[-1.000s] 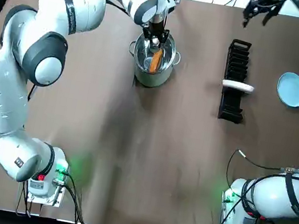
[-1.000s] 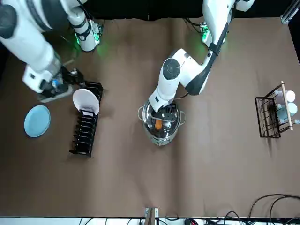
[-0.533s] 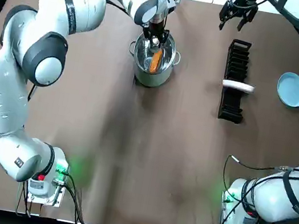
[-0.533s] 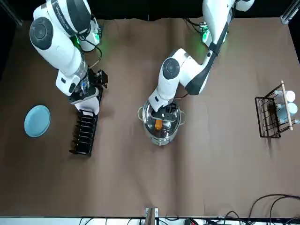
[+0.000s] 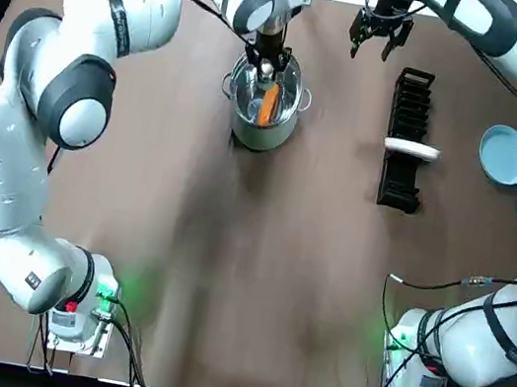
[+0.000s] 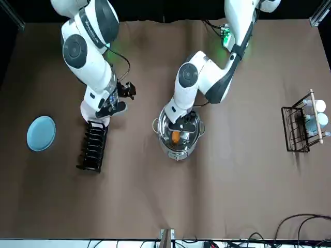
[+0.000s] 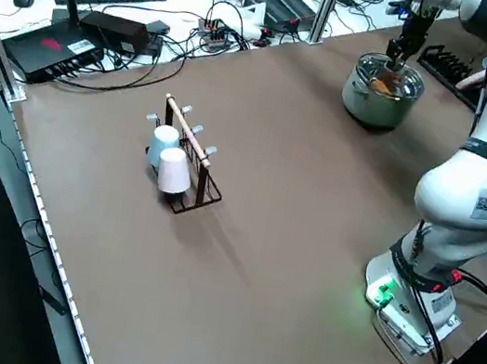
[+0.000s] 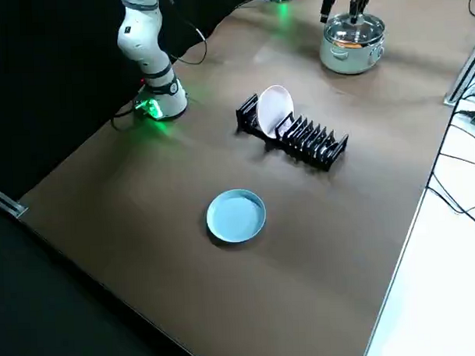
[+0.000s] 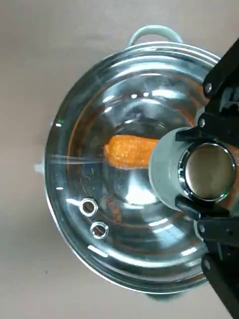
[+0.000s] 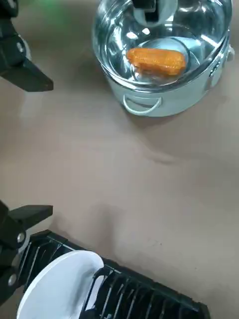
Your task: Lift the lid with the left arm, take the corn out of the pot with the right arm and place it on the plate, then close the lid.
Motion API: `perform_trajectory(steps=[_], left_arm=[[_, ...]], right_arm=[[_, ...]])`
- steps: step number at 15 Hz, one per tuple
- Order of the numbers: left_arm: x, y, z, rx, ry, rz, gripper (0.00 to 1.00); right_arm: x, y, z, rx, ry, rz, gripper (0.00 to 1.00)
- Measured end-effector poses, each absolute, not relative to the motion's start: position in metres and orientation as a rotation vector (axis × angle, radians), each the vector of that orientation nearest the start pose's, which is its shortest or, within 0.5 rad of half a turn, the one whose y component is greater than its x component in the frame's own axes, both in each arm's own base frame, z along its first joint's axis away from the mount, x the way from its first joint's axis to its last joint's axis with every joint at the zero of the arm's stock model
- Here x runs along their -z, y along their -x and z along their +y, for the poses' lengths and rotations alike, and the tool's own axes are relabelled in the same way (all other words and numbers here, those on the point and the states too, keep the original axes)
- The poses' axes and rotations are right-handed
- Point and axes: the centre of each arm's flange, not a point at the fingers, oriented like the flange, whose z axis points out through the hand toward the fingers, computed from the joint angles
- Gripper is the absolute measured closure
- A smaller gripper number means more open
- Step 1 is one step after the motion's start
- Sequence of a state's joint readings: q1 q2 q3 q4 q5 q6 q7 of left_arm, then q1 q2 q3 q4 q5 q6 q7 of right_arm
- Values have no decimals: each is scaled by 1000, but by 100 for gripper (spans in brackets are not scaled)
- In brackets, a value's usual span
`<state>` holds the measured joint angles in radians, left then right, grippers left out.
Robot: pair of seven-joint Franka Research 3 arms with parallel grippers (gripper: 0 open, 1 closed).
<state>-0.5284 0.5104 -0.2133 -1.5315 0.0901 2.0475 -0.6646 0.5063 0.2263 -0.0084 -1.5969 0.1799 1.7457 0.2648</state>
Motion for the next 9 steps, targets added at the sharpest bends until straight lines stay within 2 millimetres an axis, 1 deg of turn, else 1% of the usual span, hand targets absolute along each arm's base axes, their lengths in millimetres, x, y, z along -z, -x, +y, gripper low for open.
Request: perform_trajectory(steps=[2,3,4,5,7,8,9], left_arm=[[-397,-533,-440,-14,3176,100,49],[-410,-536,-432,-10,3179,78,49],[-420,-541,-423,-4,3180,55,49],[-428,-546,-411,0,3179,26,49],[-440,-562,-381,-3,3171,-46,49],[-446,-571,-363,-2,3168,-69,49],[-452,-580,-342,-5,3163,-69,49]], right_arm=[[-498,-545,315,-187,2984,-286,0],[-500,-547,317,-172,2981,-285,0],[-501,-549,320,-149,2974,-281,0],[-498,-551,328,-114,2963,-266,1],[-485,-551,359,-56,2952,-197,3],[-476,-548,378,-59,2953,-173,4],[-465,-543,398,-67,2956,-149,7]])
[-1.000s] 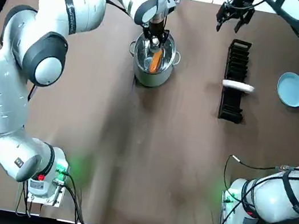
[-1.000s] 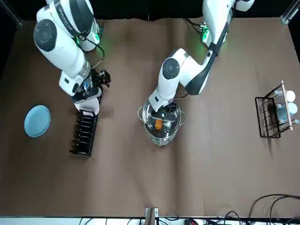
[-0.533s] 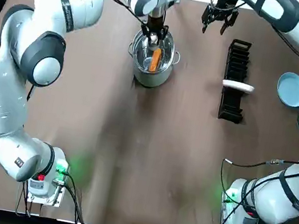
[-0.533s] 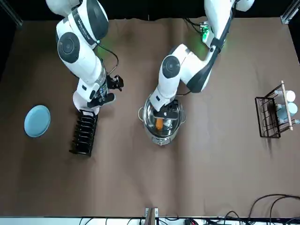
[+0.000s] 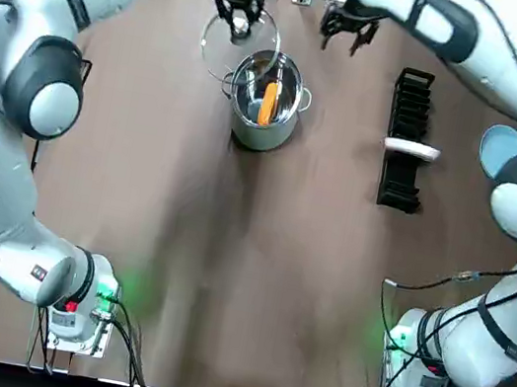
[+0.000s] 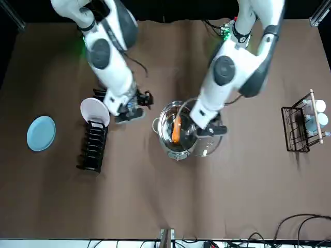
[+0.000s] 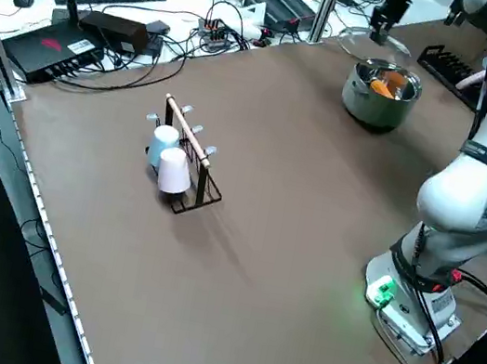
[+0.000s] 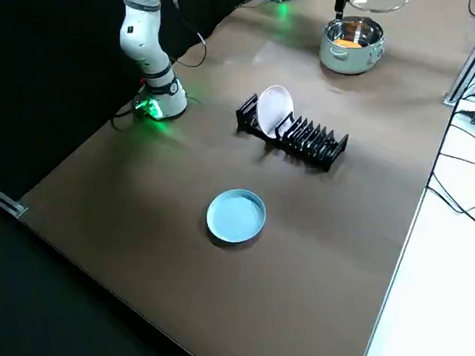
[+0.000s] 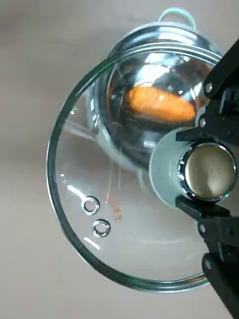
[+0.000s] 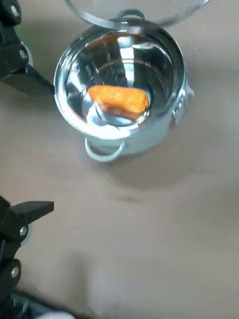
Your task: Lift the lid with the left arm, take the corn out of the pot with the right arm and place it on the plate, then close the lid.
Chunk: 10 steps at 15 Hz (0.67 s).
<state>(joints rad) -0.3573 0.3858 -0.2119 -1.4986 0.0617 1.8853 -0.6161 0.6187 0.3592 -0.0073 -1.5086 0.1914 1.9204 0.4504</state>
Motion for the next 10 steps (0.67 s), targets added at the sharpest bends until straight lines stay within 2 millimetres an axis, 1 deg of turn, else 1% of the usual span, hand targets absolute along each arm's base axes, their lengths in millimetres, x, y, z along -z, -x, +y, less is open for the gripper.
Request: perform_trajectory(steps=[3,4,5,6,7,8,10], left_arm=[[-472,-597,-274,-77,3129,18,49],[-479,-601,-250,-106,3120,62,49],[-485,-604,-228,-129,3113,108,49],[-491,-607,-207,-149,3108,149,49],[-496,-608,-188,-168,3104,180,49],[-500,-609,-172,-185,3101,209,49],[-503,-612,-150,-199,3100,247,49]], right_arm=[[-435,-531,467,-59,2951,-19,8],[-426,-528,488,-40,2939,26,12],[-417,-526,506,-16,2926,51,13],[-408,-523,520,6,2921,61,15],[-397,-520,531,25,2929,72,18],[-386,-517,540,55,2943,86,19],[-361,-512,555,134,2967,101,19]])
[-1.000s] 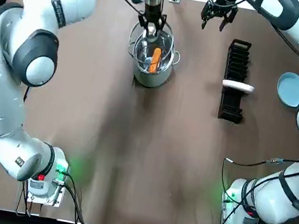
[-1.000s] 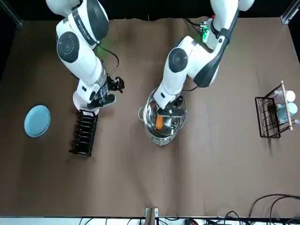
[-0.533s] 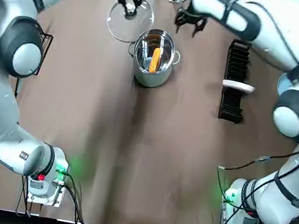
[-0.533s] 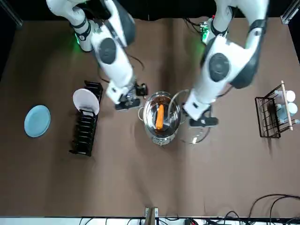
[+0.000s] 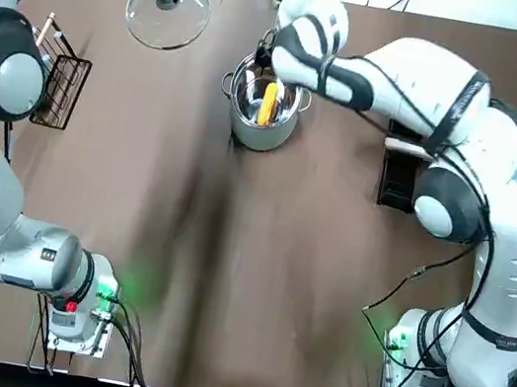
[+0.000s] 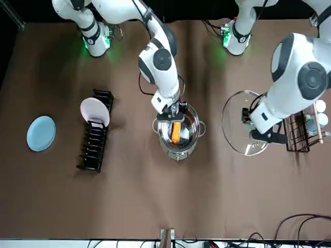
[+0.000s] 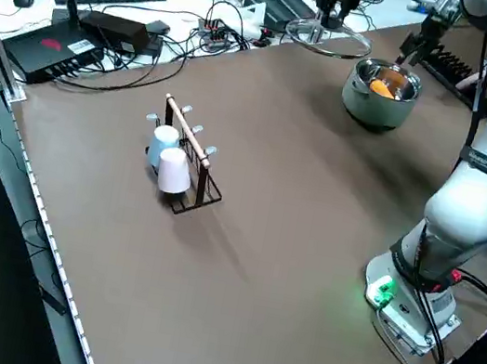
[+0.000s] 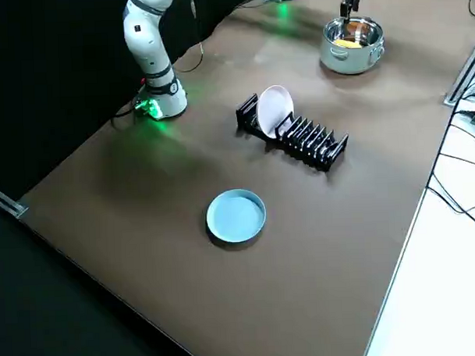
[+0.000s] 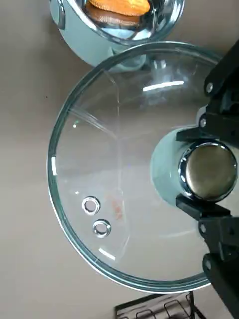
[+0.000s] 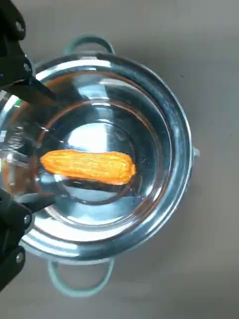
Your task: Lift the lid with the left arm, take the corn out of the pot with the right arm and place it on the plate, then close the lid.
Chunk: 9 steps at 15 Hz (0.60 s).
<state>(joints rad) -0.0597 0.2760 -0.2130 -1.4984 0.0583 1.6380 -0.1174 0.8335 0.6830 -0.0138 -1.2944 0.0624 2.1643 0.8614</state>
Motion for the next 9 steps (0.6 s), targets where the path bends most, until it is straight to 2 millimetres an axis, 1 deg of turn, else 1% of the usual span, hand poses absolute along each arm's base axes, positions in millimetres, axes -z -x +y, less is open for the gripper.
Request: perform_trajectory(steps=[3,4,6,7,9], left_arm=[[-504,-617,-127,-201,3102,314,49],[-506,-619,-114,-195,3104,323,49],[-511,-619,-107,-183,3105,318,49],[-513,-618,-107,-179,3105,318,49],[-513,-618,-108,-178,3105,321,49]], right_arm=[[-320,-501,574,182,2993,81,19],[-298,-494,583,204,2996,61,19],[-277,-492,585,214,3017,40,19],[-268,-492,585,216,3026,35,19],[-257,-495,585,241,3014,32,19]])
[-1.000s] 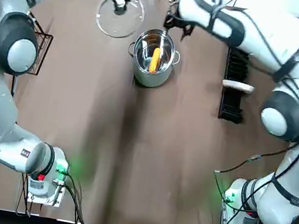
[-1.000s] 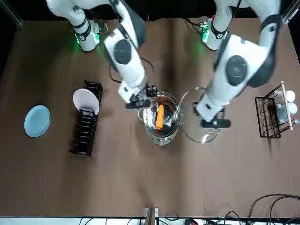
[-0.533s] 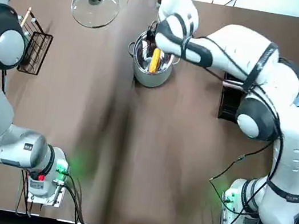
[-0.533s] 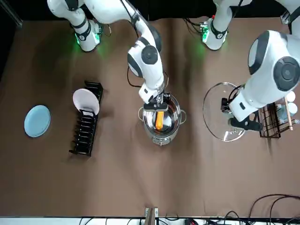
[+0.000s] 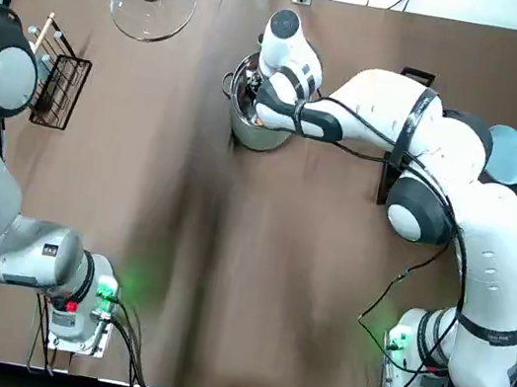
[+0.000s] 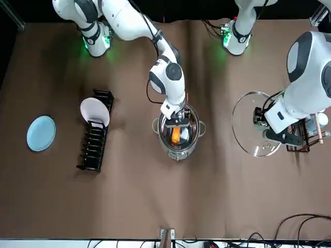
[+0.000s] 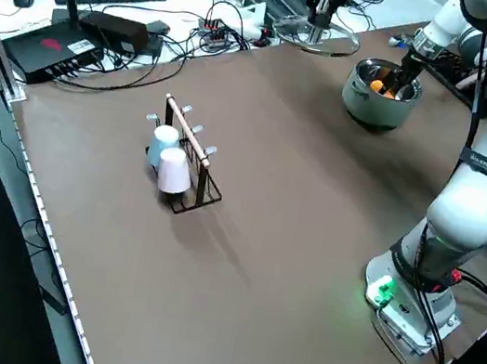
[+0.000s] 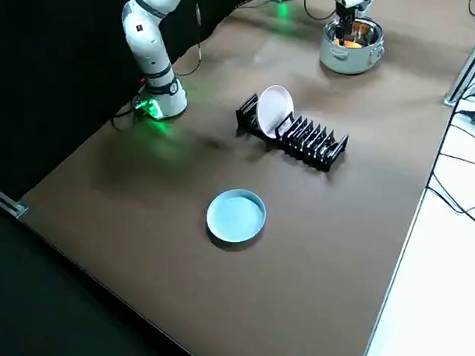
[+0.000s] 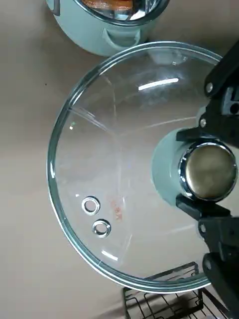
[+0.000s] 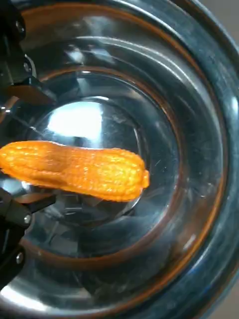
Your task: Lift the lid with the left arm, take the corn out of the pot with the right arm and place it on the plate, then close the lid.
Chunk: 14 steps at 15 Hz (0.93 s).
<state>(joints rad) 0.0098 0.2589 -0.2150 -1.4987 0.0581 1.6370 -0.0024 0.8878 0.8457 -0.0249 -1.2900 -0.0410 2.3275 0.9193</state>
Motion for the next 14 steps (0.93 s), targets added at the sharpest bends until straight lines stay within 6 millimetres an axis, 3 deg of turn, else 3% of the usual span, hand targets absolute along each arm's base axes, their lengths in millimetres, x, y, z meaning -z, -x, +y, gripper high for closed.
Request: perform_trajectory(steps=[9,10,13,14], left_arm=[[-512,-617,-109,-181,3105,321,49],[-512,-617,-109,-182,3105,322,49],[-511,-616,-114,-185,3103,333,49],[-511,-616,-116,-186,3102,336,49]], right_arm=[[-222,-500,581,268,3023,21,20],[-222,-500,581,270,3023,20,23],[-223,-504,579,277,3024,27,54],[-224,-504,579,278,3023,27,60]])
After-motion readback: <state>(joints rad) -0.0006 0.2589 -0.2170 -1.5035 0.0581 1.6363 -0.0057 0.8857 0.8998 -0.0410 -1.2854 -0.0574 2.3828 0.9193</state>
